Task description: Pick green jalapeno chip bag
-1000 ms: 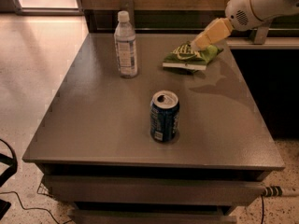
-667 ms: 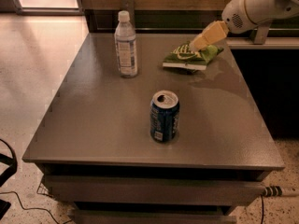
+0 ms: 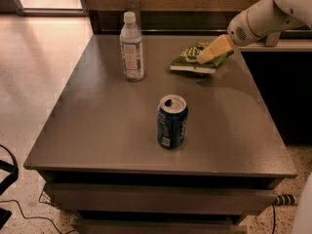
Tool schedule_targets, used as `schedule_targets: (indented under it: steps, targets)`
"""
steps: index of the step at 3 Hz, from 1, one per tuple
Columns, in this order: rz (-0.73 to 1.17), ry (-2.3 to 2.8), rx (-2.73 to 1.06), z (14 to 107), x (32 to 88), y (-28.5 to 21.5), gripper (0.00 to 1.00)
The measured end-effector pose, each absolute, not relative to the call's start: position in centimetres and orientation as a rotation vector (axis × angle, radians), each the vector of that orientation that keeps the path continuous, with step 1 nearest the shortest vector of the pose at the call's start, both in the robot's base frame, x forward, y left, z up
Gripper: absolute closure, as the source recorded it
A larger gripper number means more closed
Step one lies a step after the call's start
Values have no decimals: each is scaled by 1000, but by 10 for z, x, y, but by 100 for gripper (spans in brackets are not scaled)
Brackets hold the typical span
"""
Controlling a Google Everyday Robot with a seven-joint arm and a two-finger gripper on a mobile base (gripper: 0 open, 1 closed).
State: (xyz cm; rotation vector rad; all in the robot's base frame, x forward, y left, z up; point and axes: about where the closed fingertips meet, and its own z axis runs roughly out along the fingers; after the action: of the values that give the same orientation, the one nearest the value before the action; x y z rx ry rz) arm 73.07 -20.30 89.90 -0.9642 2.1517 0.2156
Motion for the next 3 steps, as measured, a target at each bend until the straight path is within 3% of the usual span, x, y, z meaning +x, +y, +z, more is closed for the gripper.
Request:
schedule_targets:
  steps: [3]
  targets:
    - [376, 2223, -1043, 835, 740, -169, 0]
